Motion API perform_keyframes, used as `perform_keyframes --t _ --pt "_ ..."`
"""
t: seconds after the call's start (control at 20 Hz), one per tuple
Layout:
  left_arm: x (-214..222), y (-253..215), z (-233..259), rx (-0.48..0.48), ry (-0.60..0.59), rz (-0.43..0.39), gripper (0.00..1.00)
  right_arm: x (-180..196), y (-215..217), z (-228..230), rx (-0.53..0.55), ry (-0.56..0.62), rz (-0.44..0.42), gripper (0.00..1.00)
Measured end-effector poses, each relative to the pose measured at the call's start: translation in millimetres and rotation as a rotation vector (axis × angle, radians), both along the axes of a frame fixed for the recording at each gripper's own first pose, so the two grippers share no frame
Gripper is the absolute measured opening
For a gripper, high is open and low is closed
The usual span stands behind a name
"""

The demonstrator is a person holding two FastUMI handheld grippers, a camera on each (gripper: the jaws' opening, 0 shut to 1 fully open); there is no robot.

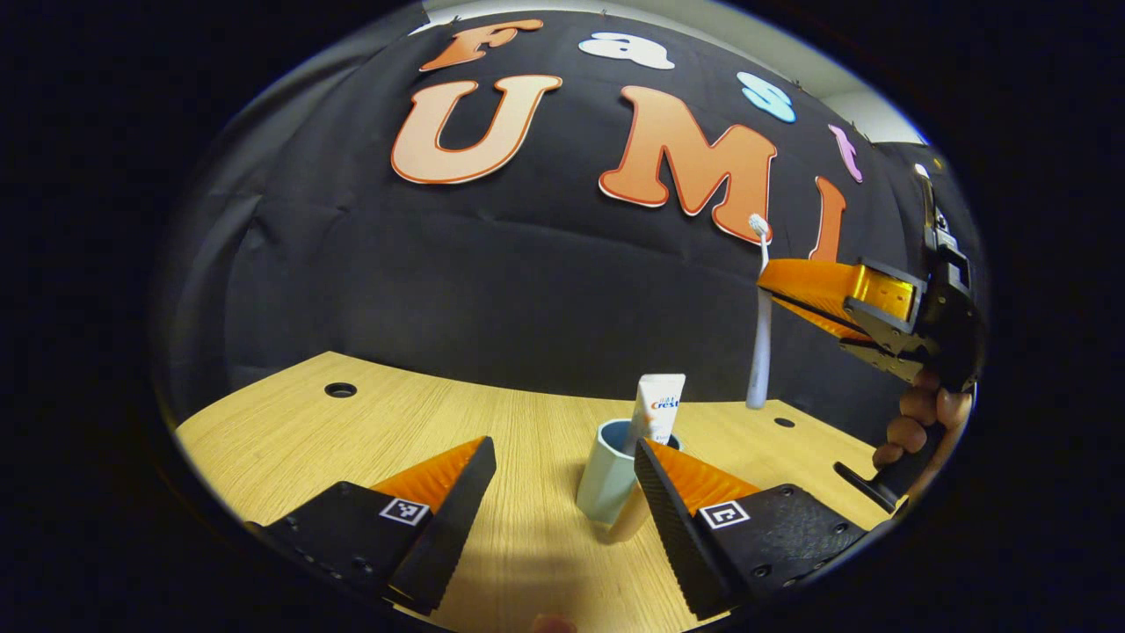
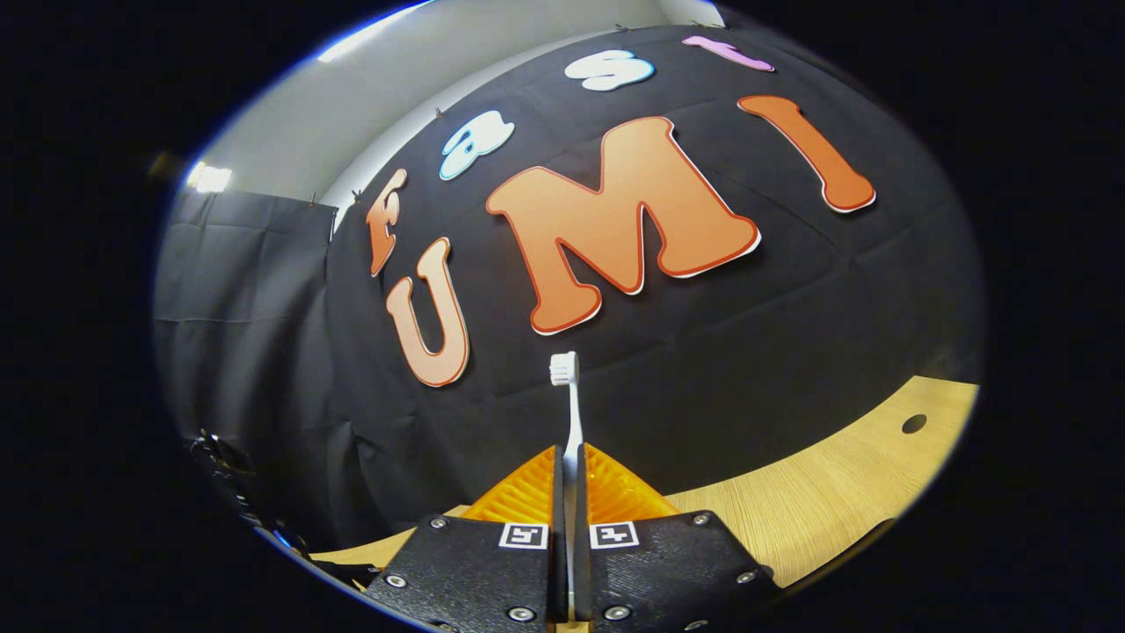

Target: Put the toothbrush and toothpaste on the desktop into the cup, then pick up the cup and place it on the coaster on the desktop.

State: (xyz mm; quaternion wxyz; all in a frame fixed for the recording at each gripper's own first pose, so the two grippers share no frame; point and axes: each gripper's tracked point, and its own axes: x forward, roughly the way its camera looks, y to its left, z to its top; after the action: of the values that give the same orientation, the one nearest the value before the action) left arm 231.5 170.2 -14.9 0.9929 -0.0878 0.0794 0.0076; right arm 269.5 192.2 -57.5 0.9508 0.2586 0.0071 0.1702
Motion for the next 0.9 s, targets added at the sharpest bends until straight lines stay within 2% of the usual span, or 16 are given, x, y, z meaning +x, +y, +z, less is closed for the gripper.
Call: perform_keyframes --t 0.4,0.7,0.9 --pt "-1.9 -6.6 -31.7 0.02 0.076 -0.033 0.96 38.2 14.7 -38.5 0.037 0.026 -0.013 0.03" --pt "-8.3 -6.3 -51.2 0.034 0.138 -0.033 0.96 46.2 27.3 -61.4 0.052 0.041 0.003 0.03" --pt "-12.5 -10.5 -40.1 0.029 0.143 -0.017 0.96 46.2 37.9 -82.4 0.046 0.081 0.028 0.03"
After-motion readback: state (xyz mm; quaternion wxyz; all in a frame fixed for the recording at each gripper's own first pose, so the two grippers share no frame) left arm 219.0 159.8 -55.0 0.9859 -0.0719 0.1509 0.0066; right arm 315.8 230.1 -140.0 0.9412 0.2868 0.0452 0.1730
